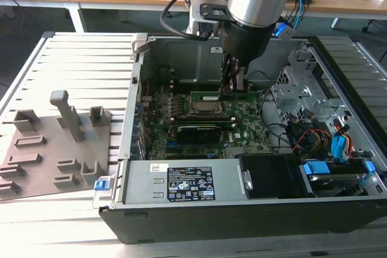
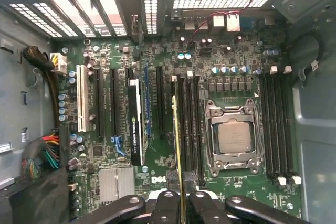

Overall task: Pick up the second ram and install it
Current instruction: 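Insert the second ram into the second slot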

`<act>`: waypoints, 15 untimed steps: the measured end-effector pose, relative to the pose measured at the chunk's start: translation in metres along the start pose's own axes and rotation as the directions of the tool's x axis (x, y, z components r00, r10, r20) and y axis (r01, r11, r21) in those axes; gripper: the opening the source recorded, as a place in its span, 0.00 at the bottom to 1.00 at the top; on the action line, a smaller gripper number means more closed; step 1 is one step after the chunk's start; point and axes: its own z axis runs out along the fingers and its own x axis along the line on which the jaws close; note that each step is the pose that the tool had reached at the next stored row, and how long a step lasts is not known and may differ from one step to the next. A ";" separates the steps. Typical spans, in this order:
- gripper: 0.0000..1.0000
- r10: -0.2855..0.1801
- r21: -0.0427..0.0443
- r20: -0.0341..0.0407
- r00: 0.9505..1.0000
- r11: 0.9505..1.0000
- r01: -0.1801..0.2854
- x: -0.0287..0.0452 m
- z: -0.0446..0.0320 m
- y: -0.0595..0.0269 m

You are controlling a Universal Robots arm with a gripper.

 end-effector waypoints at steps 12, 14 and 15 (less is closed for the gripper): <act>0.14 0.000 0.000 0.000 1.000 1.000 0.000 -0.0027 0.0143 -0.0008; 0.14 0.000 0.000 0.000 1.000 1.000 0.000 -0.0032 0.0177 -0.0010; 0.14 0.000 0.000 0.000 1.000 1.000 0.000 -0.0038 0.0188 -0.0010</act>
